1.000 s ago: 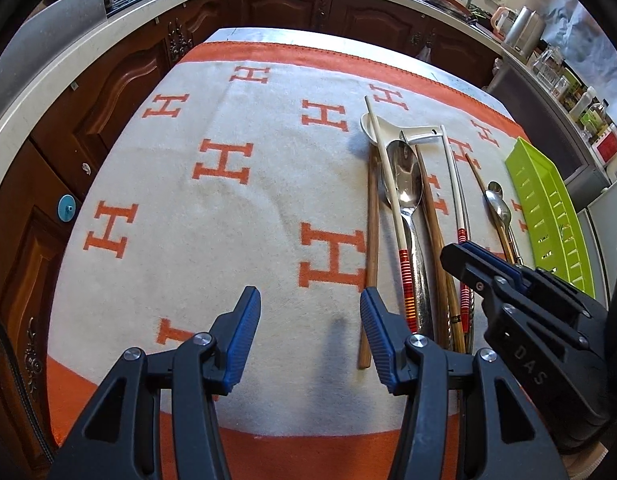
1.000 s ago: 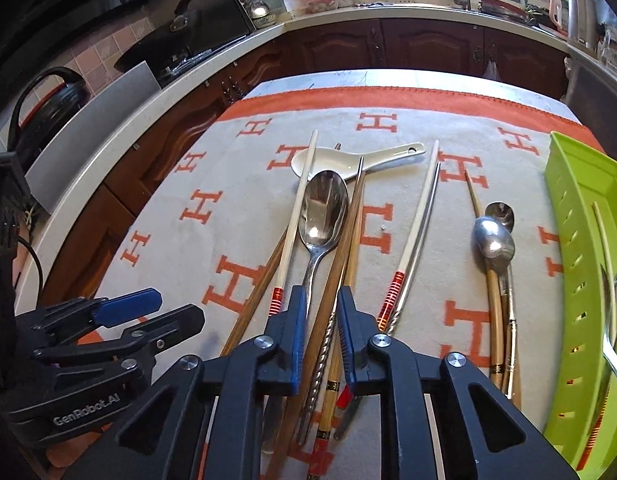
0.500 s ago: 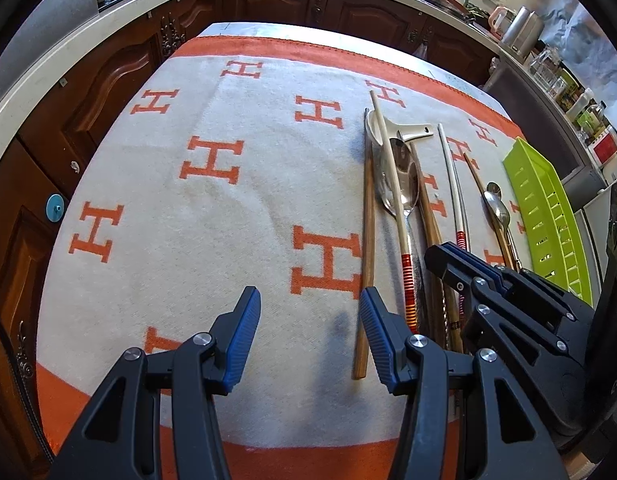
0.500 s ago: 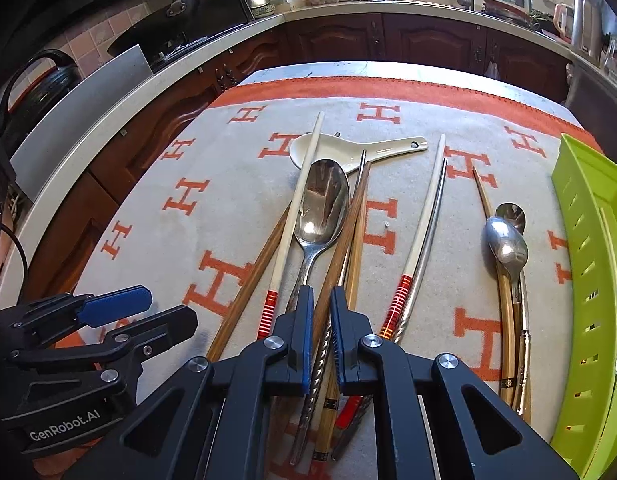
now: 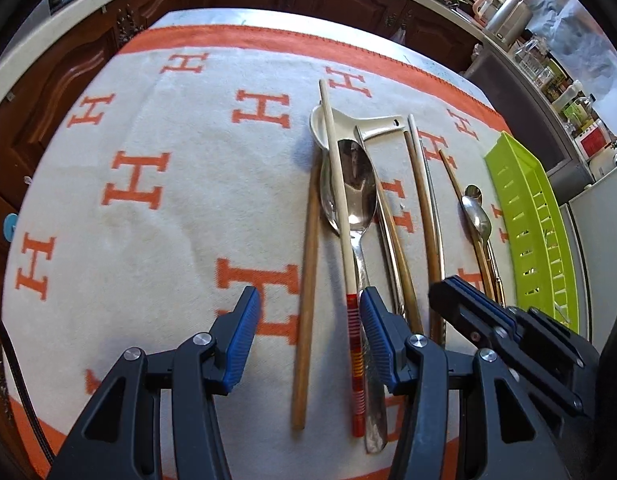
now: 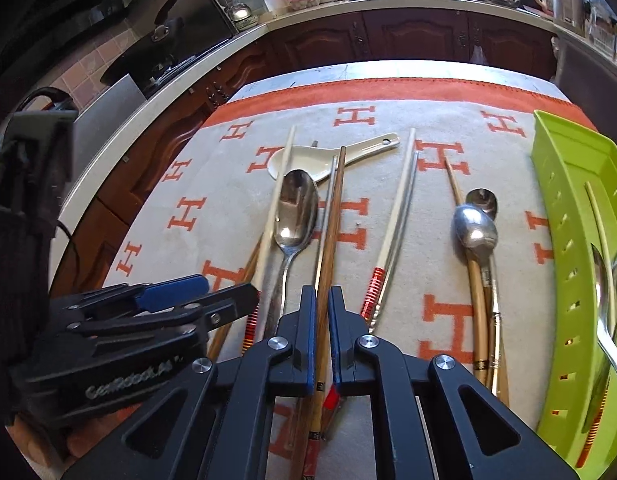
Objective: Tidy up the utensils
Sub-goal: 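Grasp a plain wooden chopstick with the right tool while the left grasps a red-banded chopstick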
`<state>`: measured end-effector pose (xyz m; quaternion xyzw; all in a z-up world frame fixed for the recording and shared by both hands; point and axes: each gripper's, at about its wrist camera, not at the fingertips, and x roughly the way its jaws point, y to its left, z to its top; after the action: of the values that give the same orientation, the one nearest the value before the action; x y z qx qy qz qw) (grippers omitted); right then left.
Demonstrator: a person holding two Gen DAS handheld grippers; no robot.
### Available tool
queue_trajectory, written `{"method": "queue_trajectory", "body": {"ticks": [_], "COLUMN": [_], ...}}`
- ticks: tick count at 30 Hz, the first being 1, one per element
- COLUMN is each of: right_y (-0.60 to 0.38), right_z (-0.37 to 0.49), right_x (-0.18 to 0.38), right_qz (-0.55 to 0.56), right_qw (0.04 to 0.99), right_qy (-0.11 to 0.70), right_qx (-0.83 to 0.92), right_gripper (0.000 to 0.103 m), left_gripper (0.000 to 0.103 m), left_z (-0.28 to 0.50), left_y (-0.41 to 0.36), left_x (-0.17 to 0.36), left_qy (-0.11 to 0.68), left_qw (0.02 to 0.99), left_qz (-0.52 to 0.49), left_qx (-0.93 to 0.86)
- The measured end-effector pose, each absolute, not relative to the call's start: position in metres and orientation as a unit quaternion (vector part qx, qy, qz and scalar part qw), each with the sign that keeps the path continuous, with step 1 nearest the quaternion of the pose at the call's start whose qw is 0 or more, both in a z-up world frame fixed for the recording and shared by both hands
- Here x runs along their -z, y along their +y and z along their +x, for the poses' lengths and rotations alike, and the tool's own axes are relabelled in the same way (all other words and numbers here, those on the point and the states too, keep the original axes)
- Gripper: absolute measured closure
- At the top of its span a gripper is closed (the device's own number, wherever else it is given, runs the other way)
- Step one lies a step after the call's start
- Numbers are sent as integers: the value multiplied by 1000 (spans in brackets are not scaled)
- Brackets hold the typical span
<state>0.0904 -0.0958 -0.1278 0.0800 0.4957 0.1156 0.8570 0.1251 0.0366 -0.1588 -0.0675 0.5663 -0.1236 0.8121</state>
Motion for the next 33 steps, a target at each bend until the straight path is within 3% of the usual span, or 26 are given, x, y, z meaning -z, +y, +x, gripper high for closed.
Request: {"method": "queue_trajectory", "body": {"ticks": [4, 11, 33], "right_y": [-108, -124, -131], "right_z": [86, 80, 83], "right_x": [124, 123, 147], "right_qz": [80, 81, 59], "right_qw": [860, 859, 847], "right_qy": [493, 495, 526], "right_qx": [-108, -104, -46], "right_gripper": [97, 97, 94], "left_gripper": [53, 95, 98], "left_z": [130, 135, 114], "left_y": [25, 12, 37], "left_x": [159, 159, 135], "left_qy": [561, 552, 533], "left_qw": [817, 825, 836], "left_qz": [-59, -46, -78], "left_qx": [123, 114, 105]}}
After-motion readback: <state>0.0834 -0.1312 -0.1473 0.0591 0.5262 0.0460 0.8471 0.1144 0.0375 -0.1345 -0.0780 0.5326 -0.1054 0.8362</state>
